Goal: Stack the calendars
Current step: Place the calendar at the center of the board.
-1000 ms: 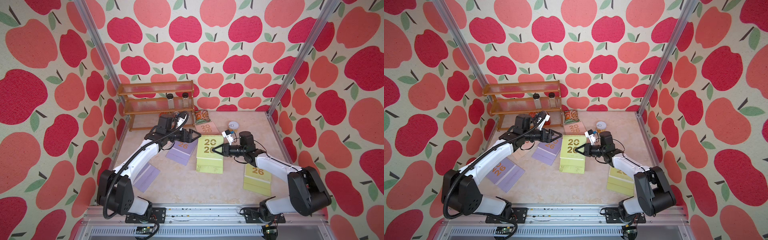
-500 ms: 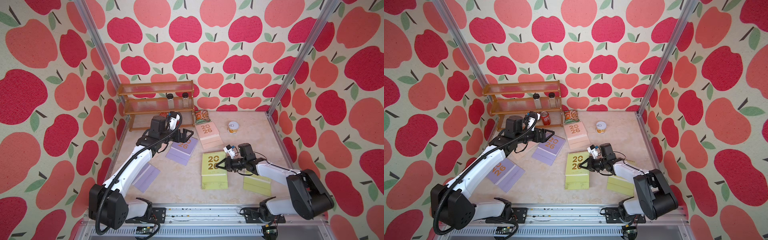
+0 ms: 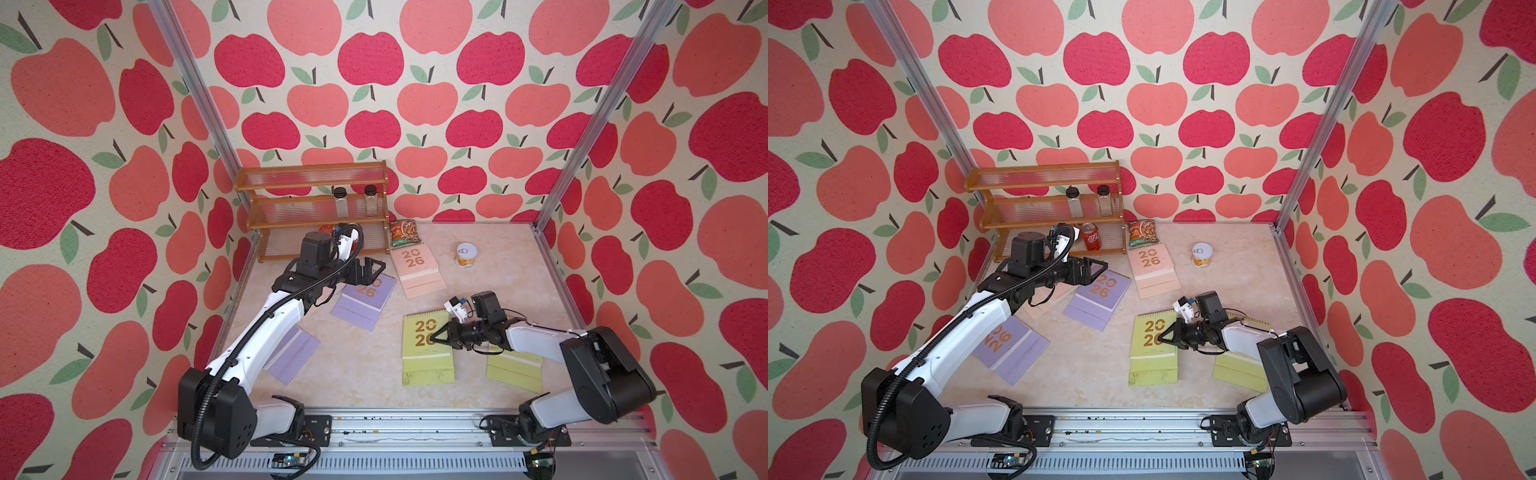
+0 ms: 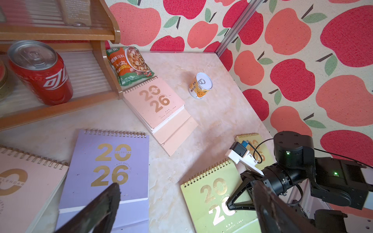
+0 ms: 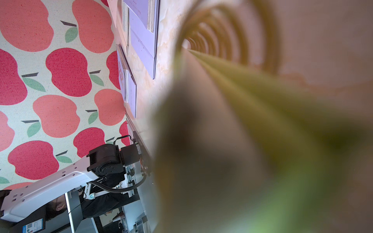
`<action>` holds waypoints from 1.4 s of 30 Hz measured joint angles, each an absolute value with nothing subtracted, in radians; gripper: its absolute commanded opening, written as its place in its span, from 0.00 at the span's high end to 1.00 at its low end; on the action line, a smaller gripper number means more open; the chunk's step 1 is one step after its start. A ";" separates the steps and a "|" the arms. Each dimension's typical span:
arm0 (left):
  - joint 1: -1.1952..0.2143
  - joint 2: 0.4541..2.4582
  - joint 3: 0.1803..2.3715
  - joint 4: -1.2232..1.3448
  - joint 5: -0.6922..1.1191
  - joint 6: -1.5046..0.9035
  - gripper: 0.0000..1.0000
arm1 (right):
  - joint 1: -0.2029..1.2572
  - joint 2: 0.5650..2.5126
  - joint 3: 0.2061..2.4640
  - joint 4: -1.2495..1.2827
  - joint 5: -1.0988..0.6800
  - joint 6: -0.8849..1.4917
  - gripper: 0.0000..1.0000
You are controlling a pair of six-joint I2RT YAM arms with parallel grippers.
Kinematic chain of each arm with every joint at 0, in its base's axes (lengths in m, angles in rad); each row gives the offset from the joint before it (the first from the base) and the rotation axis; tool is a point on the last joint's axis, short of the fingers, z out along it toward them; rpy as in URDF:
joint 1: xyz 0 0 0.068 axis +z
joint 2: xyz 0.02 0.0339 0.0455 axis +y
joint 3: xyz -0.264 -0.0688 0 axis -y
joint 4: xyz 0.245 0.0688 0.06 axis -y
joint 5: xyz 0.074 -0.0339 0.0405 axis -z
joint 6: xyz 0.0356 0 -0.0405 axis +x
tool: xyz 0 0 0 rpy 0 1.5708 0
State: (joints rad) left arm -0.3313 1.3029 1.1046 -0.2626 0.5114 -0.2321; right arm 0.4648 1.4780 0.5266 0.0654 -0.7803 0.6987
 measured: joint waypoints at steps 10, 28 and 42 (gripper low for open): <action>-0.329 1.303 1.098 -0.263 0.511 -0.232 0.00 | 0.476 1.468 0.562 -0.057 -0.687 0.632 0.70; -0.329 1.303 1.076 -0.263 0.504 -0.233 0.00 | 0.478 1.460 0.668 -0.332 -0.436 0.516 0.36; -0.332 1.377 1.083 -0.263 0.504 -0.233 0.01 | 0.476 1.461 0.779 -0.400 -0.300 0.471 0.30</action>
State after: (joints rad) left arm -0.3317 1.3769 1.0832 -0.2626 0.5037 -0.2333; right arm 0.4763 1.4609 0.7788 -0.3996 -0.3000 0.4713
